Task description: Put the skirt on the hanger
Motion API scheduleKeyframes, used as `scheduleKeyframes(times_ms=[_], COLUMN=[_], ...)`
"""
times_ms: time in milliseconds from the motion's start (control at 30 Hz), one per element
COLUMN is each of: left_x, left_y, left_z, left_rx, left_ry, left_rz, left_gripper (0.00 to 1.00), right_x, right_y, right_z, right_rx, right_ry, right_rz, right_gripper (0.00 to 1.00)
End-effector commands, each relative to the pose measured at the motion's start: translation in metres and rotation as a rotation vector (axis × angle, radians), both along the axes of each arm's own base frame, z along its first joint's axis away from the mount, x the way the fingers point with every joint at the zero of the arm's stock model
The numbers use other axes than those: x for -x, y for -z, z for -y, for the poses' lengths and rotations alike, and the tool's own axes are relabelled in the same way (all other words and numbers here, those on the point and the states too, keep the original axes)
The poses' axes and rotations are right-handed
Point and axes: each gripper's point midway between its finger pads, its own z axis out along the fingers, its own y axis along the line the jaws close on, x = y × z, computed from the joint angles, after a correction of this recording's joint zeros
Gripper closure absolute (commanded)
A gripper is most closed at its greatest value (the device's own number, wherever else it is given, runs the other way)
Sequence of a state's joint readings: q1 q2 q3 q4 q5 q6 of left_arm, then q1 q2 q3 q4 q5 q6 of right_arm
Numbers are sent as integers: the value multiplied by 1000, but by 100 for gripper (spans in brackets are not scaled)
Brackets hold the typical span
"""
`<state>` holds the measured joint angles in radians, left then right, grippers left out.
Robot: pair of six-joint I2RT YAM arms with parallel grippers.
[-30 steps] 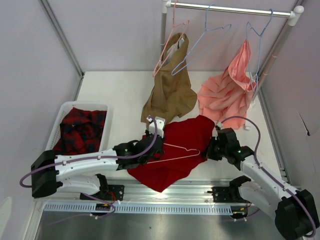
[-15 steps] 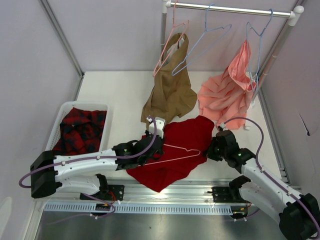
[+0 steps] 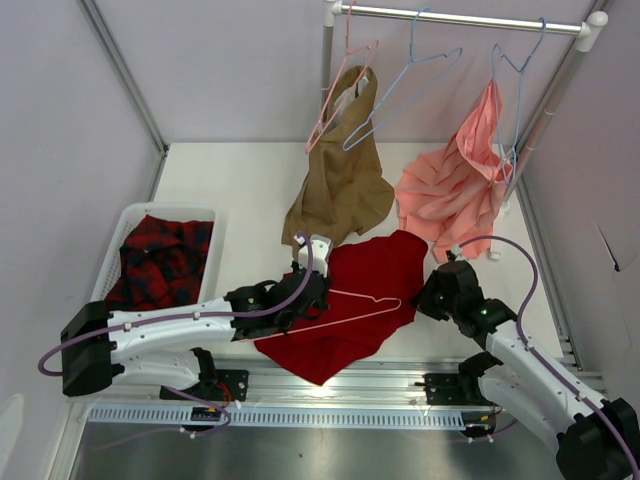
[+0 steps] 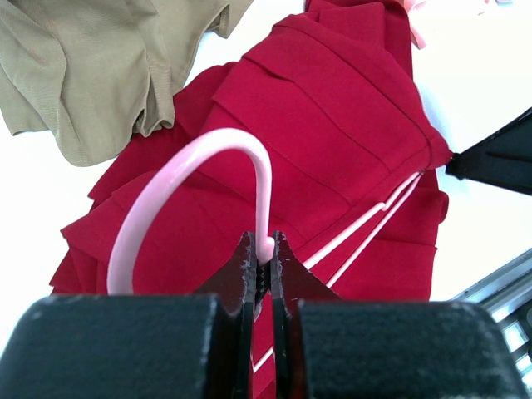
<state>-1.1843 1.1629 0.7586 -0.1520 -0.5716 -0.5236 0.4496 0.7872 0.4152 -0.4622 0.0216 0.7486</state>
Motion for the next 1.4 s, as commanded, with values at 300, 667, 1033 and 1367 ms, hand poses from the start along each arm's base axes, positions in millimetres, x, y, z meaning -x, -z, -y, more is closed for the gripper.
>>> scheduleKeyframes(times_ms=[300, 667, 1033, 1367], left_x=[-4, -2, -1, 2], left_y=[-3, -8, -10, -17], left_z=[2, 6, 9, 17], left_rx=[8, 20, 26, 65], left_ry=[-1, 23, 34, 88], left_rz=[11, 14, 12, 29], left_gripper=[100, 100, 100, 100], right_x=[-5, -6, -3, -6], right_y=[-12, -10, -3, 2], right_z=[6, 4, -11, 0], right_rx=[1, 2, 24, 71], right_ry=[36, 17, -45, 11], right_rz=[53, 65, 78, 68], right_gripper=[66, 68, 71, 76])
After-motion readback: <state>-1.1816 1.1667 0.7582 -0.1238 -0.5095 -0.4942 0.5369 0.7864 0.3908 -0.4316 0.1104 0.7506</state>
